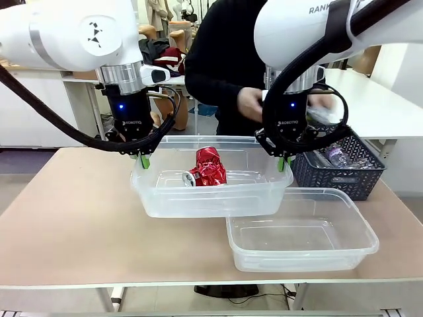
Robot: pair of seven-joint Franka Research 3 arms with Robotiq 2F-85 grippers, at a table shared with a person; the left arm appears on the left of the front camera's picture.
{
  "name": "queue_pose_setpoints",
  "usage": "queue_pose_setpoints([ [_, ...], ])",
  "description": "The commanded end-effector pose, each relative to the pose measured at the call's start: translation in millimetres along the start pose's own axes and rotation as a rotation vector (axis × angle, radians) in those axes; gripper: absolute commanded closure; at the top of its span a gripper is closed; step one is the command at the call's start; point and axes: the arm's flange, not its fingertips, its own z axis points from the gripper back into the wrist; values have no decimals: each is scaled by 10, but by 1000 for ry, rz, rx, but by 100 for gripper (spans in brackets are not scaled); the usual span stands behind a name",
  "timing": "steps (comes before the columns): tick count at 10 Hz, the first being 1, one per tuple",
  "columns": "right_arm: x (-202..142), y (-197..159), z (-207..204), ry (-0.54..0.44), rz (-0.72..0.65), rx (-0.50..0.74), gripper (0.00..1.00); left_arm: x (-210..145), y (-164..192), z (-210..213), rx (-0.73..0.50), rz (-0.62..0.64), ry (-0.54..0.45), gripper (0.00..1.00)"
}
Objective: Sort the waste into each basket.
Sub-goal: Offer the picked Organizing box to the human.
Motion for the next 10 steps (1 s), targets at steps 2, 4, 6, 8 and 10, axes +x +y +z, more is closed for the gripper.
queue_pose_setpoints([
  [2, 2, 1, 19, 0, -28, -6, 91, -32, 0, 39, 0, -4, -1, 93],
  [4, 2, 1, 19, 0, -28, -6, 91, -32, 0, 39, 0, -4, -1, 93],
  [6, 2, 1, 19, 0, -28, -6, 91, -32, 0, 39, 0, -4, -1, 93],
  [8, 2, 1, 19, 0, -28, -6, 91, -32, 0, 39, 0, -4, -1, 93],
  [10, 2, 1, 19, 0, -28, -6, 91, -32, 0, 39, 0, -4, -1, 93],
])
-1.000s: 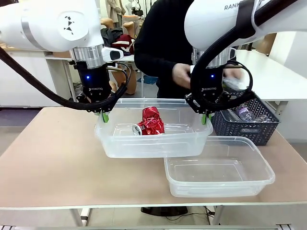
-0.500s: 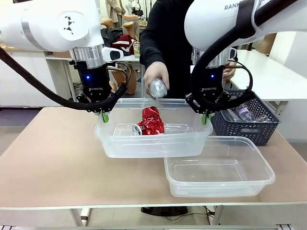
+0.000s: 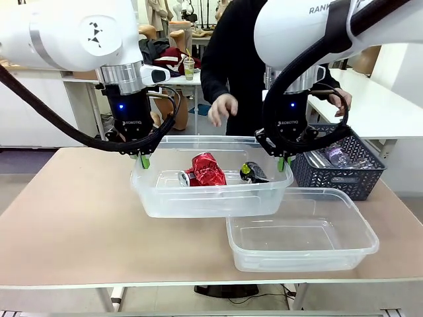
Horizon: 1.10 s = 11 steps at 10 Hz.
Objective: Sort the waste into each basket.
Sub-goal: Offer the picked Organizing box to the human.
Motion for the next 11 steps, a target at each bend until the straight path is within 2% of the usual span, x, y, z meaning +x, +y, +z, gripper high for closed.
queue_pose_setpoints([
  [1, 2, 1, 19, -1, -28, -6, 91, -32, 1, 39, 0, -4, -1, 93],
  [9, 0, 0, 0, 0, 0, 0, 91, 0, 0, 0, 0, 0, 0, 93],
  [11, 509, 89, 291, -55, 71, -10, 91, 615, 71, 277, -13, 105, 10, 93],
])
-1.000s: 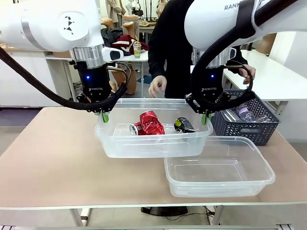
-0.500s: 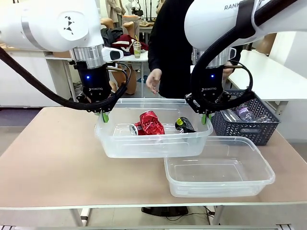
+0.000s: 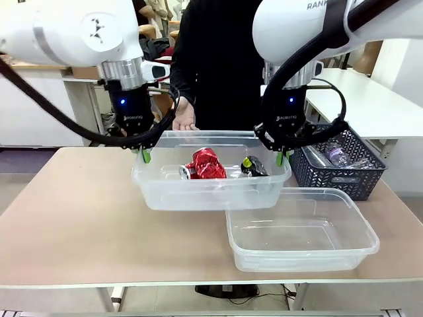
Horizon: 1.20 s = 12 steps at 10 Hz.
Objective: Sort the waste into each basket.
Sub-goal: Offer the picked Organizing box to the human.
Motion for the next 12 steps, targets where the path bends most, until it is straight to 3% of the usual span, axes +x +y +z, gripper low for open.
queue_pose_setpoints([
  [1, 562, 51, 253, -31, 17, 17, 91, 577, 15, 285, -27, 94, 26, 93],
  [4, 905, 91, 266, 8, 27, 7, 91, 988, 123, 327, -62, 160, -10, 93],
  [12, 950, 28, 200, -9, 2, 37, 91, 1013, 266, 211, -62, 129, -2, 93],
])
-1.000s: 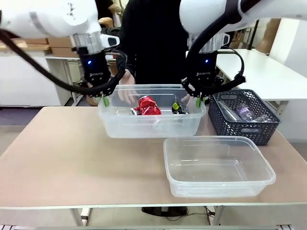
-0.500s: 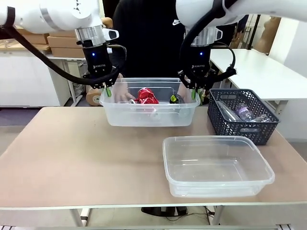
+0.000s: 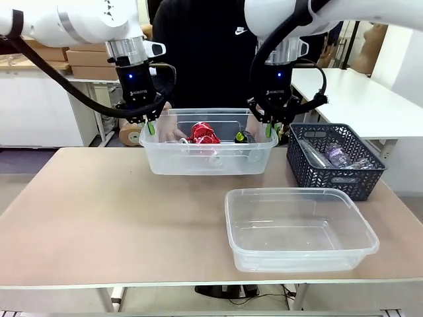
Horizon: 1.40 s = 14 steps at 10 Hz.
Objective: Sort the waste into each basket.
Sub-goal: Release the Organizing box you were holding.
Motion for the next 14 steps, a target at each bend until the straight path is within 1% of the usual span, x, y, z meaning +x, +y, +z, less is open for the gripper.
queue_pose_setpoints([
  [1, 1, 23, -4, -4, 5, 1, 91, -16, 13, 63, -6, 1, -17, 93],
  [5, 1, 23, -4, -4, 5, 1, 91, -16, 13, 63, -6, 1, -17, 93],
  [6, -1, 6, 1, -2, 1, 1, 91, 4, 6, 5, 0, 1, -1, 93],
  [7, -46, -57, 52, -53, -13, 15, 47, -5, -6, 17, -1, -17, 3, 36],
  [8, -80, -66, 65, -81, 1, 8, 34, -22, -10, 37, -9, -13, -19, 36],
  [9, -109, -77, 90, -113, 3, 33, 0, -51, -11, 66, -1, -6, -45, 0],
  [10, -126, -109, 131, -169, -1, 55, 0, -114, -6, 115, -7, -15, -81, 31],
  [11, -152, -141, 178, -244, -14, 105, 0, -215, 26, 178, -19, -7, -149, 0],
  [12, -182, -186, 219, -327, -35, 145, 11, -325, 68, 240, -40, 9, -253, 0],
  [13, -214, -250, 263, -412, -51, 178, 1, -421, 87, 268, -89, -28, -355, 0],
  [14, -238, -296, 290, -466, -66, 188, 0, -473, 81, 267, -94, -54, -405, 0],
])
